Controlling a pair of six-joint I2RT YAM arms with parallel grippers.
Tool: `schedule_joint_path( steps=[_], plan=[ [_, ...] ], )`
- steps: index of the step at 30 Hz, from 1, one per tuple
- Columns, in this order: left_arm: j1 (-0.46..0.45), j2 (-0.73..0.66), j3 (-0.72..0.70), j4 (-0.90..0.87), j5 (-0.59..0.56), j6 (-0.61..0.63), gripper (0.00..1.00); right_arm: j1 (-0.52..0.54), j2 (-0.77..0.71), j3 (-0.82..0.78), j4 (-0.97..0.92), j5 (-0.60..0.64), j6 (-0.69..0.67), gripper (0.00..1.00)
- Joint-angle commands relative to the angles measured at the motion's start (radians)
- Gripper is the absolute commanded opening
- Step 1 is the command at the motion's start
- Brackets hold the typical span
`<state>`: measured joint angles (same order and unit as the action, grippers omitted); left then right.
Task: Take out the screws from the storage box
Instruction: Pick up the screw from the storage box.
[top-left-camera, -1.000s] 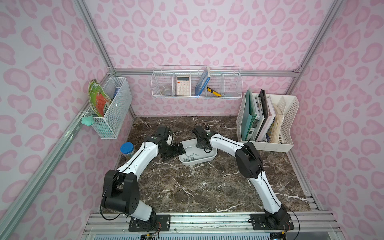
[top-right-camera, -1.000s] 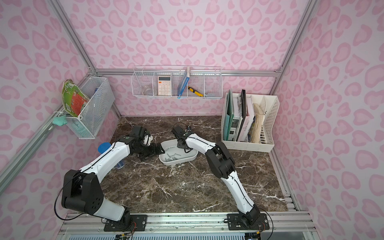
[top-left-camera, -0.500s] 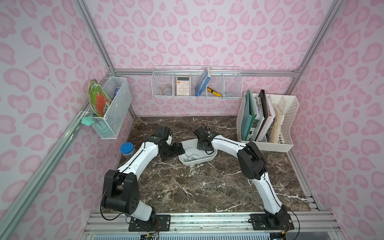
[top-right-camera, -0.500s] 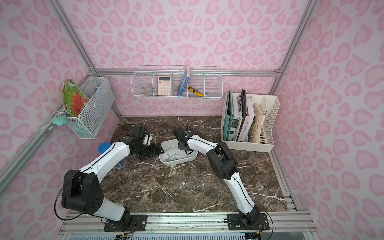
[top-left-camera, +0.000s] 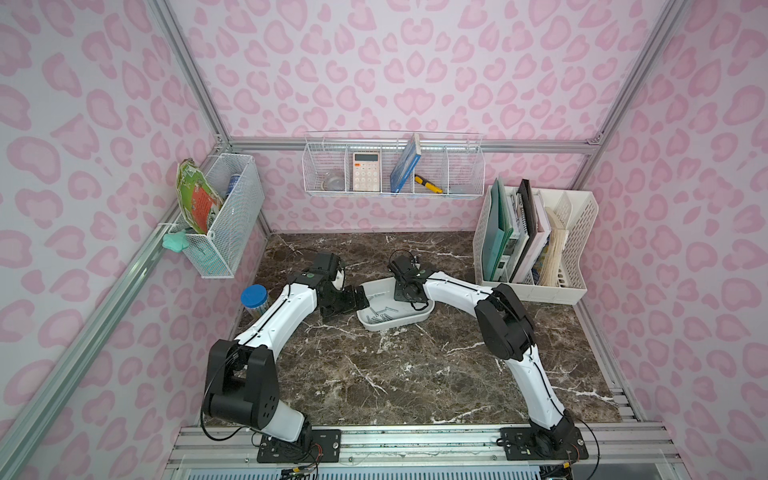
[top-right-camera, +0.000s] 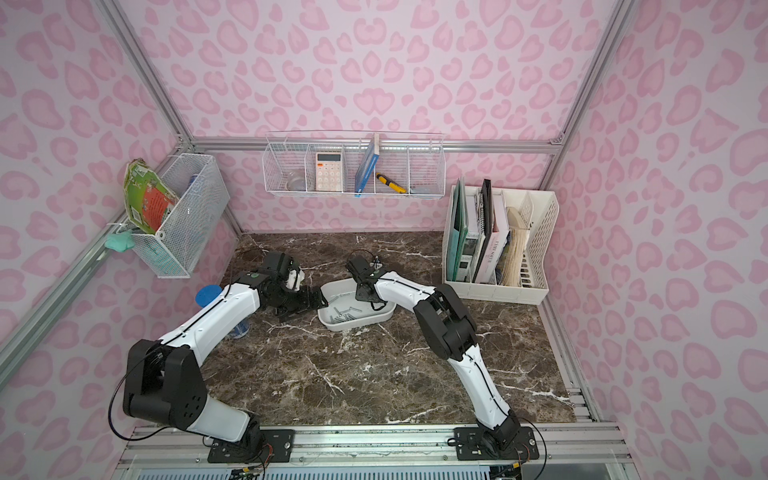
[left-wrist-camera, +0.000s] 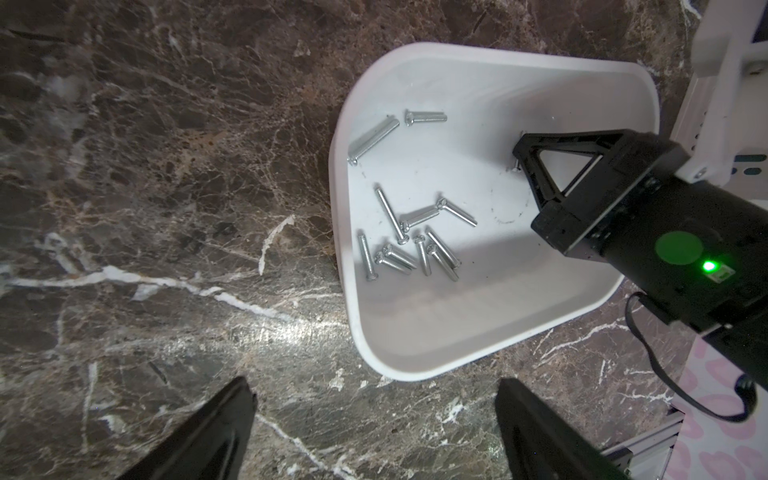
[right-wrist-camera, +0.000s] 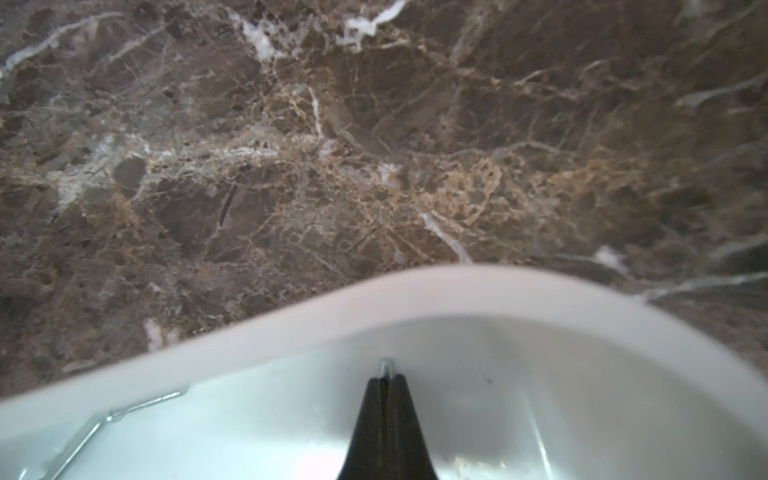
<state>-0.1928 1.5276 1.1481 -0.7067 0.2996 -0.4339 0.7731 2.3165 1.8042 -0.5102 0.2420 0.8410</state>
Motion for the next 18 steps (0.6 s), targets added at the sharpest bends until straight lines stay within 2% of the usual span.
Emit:
schedule_joint_path(
  steps=[1,10,18],
  plan=[
    [0.0,0.005,0.009,-0.024,-0.011,0.015,0.95,0.001,0.001,0.008,-0.039,-0.05,-0.028,0.0],
    [-0.006,0.025,0.01,-0.032,-0.012,0.02,0.95,0.014,-0.084,-0.025,0.091,-0.056,-0.108,0.0],
    [-0.019,0.059,0.019,-0.043,0.03,0.024,0.95,0.014,-0.134,-0.061,0.117,-0.054,-0.141,0.0]
  ],
)
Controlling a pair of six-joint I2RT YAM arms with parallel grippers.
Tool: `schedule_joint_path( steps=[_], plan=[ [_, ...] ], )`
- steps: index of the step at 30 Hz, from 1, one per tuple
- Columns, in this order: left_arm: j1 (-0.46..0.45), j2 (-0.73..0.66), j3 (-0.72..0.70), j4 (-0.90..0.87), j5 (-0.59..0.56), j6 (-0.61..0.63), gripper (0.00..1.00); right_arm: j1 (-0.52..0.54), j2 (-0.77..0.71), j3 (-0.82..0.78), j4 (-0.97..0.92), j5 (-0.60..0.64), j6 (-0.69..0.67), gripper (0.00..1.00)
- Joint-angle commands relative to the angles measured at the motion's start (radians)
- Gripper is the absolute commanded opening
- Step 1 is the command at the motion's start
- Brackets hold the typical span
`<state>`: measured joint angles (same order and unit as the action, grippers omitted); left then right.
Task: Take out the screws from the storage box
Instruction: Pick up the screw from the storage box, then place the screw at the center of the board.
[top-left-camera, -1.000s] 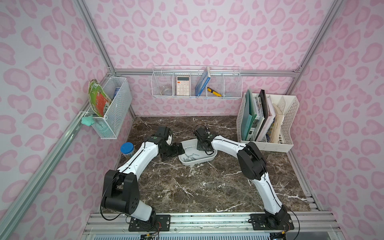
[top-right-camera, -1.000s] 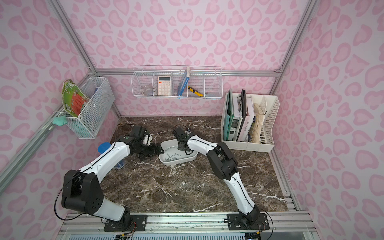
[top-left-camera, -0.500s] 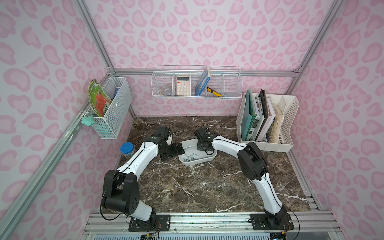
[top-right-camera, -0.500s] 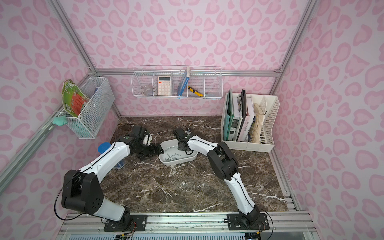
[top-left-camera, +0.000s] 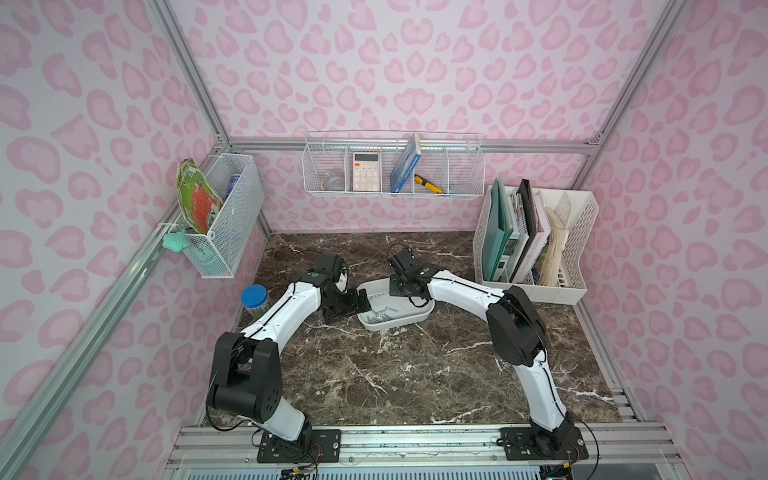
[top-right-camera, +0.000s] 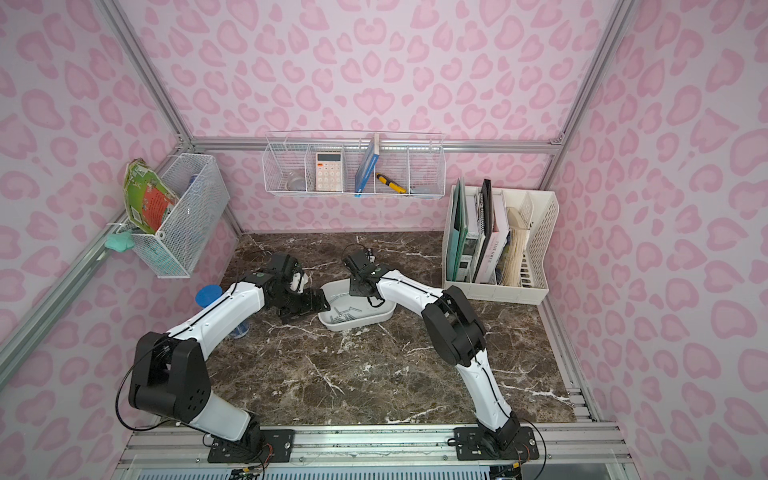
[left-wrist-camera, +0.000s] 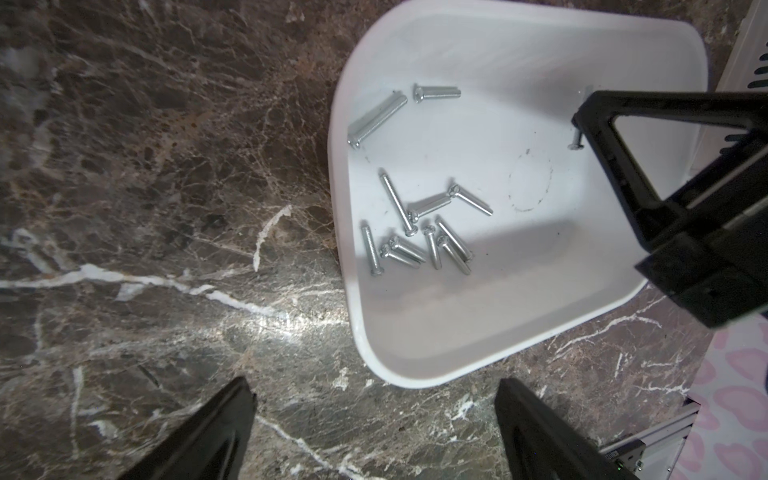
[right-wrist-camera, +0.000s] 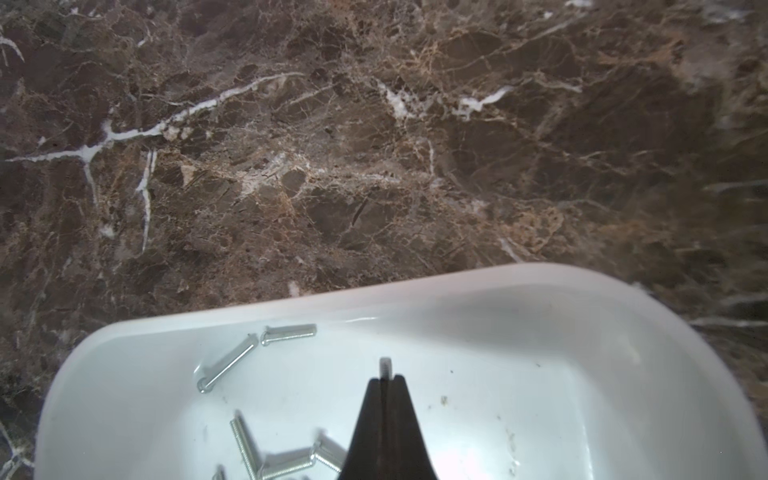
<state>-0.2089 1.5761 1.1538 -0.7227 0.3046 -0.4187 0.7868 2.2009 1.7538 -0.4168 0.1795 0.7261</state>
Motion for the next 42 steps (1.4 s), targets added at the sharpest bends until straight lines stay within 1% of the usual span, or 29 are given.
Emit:
schedule_joint_path(
  steps=[1,5,11,14,17,23,27,32,38,42],
  plan=[
    [-0.004,0.015,0.016,-0.03,0.027,0.009,0.95,0.0,-0.028,-0.016,0.023,0.013,-0.029,0.0],
    [-0.006,0.025,0.021,-0.039,0.02,0.01,0.95,0.0,-0.075,-0.048,0.015,0.031,-0.042,0.0],
    [-0.011,0.028,0.021,-0.042,0.004,0.011,0.95,-0.016,-0.192,-0.161,0.002,0.07,-0.047,0.0],
    [-0.015,0.033,0.024,-0.048,0.004,0.011,0.94,-0.035,-0.267,-0.247,0.013,0.084,-0.046,0.0],
    [-0.021,0.039,0.03,-0.054,0.023,0.017,0.9,-0.057,-0.345,-0.348,0.039,0.094,-0.046,0.0],
    [-0.026,0.039,0.032,-0.058,-0.004,0.021,0.9,-0.112,-0.446,-0.525,0.076,0.086,-0.04,0.0],
    [-0.028,0.046,0.032,-0.06,-0.005,0.02,0.91,-0.14,-0.454,-0.576,0.095,0.066,-0.042,0.0],
    [-0.029,0.056,0.036,-0.067,-0.007,0.024,0.91,-0.162,-0.427,-0.617,0.125,0.034,-0.042,0.0],
    [-0.029,0.058,0.038,-0.068,-0.021,0.029,0.91,-0.168,-0.408,-0.678,0.163,0.009,-0.034,0.0],
    [-0.03,0.061,0.038,-0.07,-0.024,0.029,0.91,-0.168,-0.4,-0.707,0.154,-0.004,-0.026,0.0]
  ],
)
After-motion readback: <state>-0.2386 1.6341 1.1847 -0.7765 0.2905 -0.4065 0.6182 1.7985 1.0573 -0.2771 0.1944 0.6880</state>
